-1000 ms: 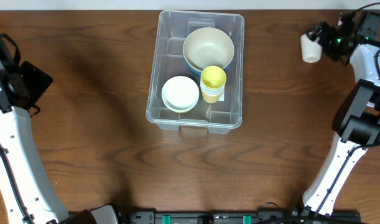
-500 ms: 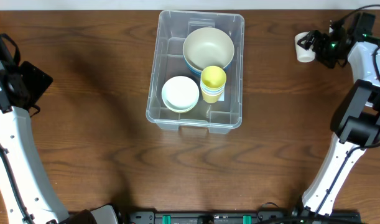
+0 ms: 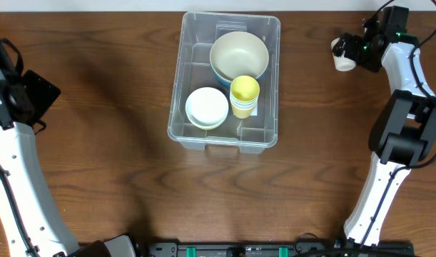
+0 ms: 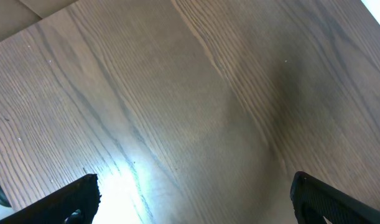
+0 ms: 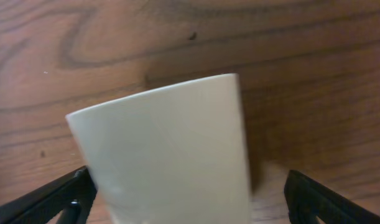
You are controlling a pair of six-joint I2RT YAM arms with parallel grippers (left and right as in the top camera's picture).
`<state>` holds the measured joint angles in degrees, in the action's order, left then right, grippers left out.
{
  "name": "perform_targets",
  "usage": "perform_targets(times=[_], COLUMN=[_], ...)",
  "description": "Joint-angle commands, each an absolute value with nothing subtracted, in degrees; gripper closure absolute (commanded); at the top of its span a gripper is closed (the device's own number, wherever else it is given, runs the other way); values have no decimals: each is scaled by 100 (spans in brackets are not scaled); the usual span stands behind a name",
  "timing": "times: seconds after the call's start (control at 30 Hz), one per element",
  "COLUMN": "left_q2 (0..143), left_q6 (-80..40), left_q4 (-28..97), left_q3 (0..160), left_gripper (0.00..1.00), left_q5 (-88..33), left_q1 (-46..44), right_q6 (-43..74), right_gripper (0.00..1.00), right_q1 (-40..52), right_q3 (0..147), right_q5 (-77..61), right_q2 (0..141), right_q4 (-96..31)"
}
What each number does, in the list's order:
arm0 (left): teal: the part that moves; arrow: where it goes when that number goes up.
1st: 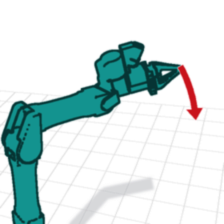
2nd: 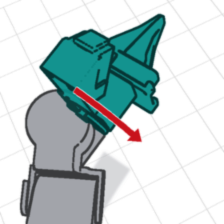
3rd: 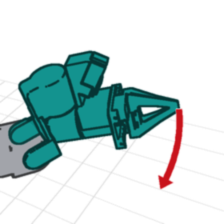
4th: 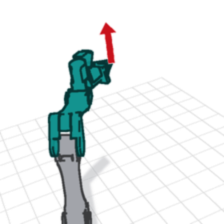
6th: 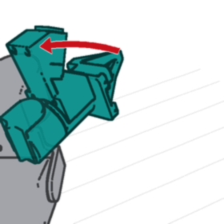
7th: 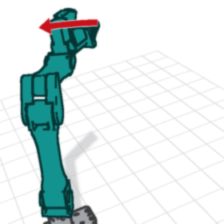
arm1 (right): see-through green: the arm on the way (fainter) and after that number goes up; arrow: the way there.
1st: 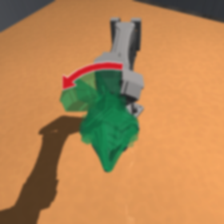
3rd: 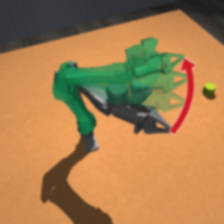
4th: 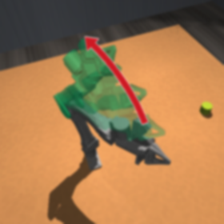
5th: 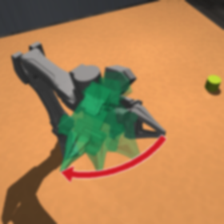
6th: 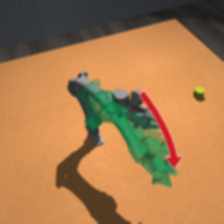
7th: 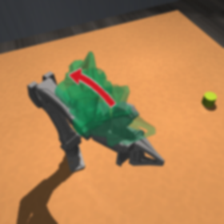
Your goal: Pack container
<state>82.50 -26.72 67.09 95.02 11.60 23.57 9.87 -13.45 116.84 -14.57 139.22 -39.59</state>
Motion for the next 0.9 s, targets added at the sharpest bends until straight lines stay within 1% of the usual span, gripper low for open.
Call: perform_targets(times=[0.0, 0.03, 0.27, 0.4, 0.63, 0.67, 0.77, 0.87], left_q2=[8252, 8252, 8252, 8252, 8252, 8252, 8252, 8252], left_q6=[-2598, -2598, -2598, -2598, -2598, -2598, -2598, -2598], left_q4=[6726, 6726, 6726, 6726, 6726, 6724, 6726, 6726], left_q3=[9581, 9581, 9581, 9581, 9581, 9581, 9581, 9581], left_gripper=[2, 2, 2, 2, 2, 2, 2, 2], left_q5=[1227, 1227, 1227, 1227, 1227, 1227, 1227, 1227], left_q1=[2383, 2383, 2383, 2383, 2383, 2383, 2383, 2383], right_q6=[895, 895, 893, 895, 913, 915, 913, 915], right_gripper=[9, 12, 17, 23, 28, 29, 40, 46], right_q1=[-1264, -1247, -1120, -1066, -1055, -1055, -1055, -1055], right_q3=[11740, 11740, 11697, 11660, 11644, 11644, 11644, 11644], right_q5=[-1035, -974, -854, -701, -534, -534, -532, -534], right_q2=[13705, 13705, 13753, 13847, 13867, 13867, 13867, 13867], right_q4=[-3966, -3968, -3966, -3992, -4093, -4115, -4215, -4340])
